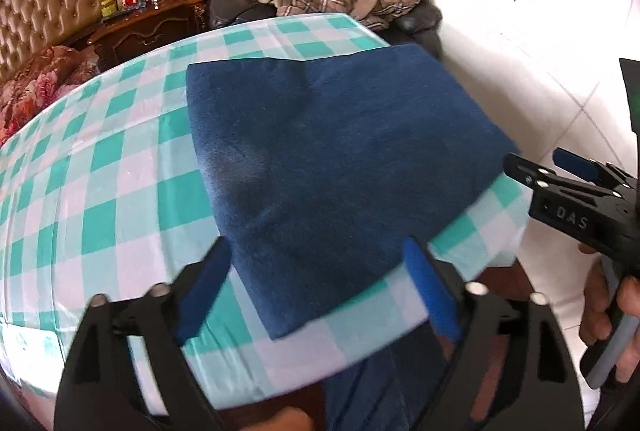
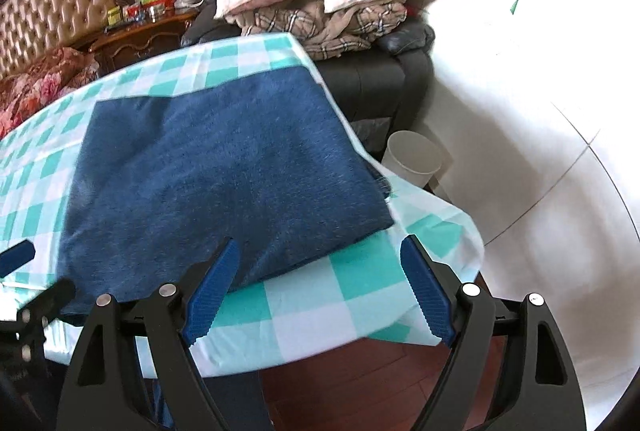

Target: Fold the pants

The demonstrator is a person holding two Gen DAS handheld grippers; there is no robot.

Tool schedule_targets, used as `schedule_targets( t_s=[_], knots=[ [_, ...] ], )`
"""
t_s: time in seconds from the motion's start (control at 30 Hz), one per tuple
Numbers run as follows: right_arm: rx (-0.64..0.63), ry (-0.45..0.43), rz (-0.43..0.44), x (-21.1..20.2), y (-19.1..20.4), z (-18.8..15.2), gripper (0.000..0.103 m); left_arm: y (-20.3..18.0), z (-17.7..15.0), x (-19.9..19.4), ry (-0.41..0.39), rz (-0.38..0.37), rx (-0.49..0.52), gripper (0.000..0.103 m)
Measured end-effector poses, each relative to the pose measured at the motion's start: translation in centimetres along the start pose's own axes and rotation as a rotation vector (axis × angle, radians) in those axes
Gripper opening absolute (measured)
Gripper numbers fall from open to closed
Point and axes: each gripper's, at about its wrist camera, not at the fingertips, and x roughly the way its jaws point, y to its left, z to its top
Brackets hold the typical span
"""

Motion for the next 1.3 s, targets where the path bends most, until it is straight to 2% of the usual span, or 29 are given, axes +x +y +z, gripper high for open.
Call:
schedule_targets(
  t_s=[0.1, 0.37, 1.3],
  knots=[
    [-0.003, -0.021, -0.004, -1.4, -0.2, 0.0, 0.079, -0.6, 0.0, -1.2, -0.02, -0.005, -0.005, 0.101],
    [0.005, -0.05, -0.022, -3.2, -0.7, 0.0, 0.079, -2.3, 1.0, -3.2, -0.079, 0.041, 0.008, 0.101],
    [0.012, -0.05, -0.017, -3.3, -1.0, 0.2, 0.08, -1.9, 1.5, -3.0, -0.07, 0.047, -0.016, 0.101]
  ],
)
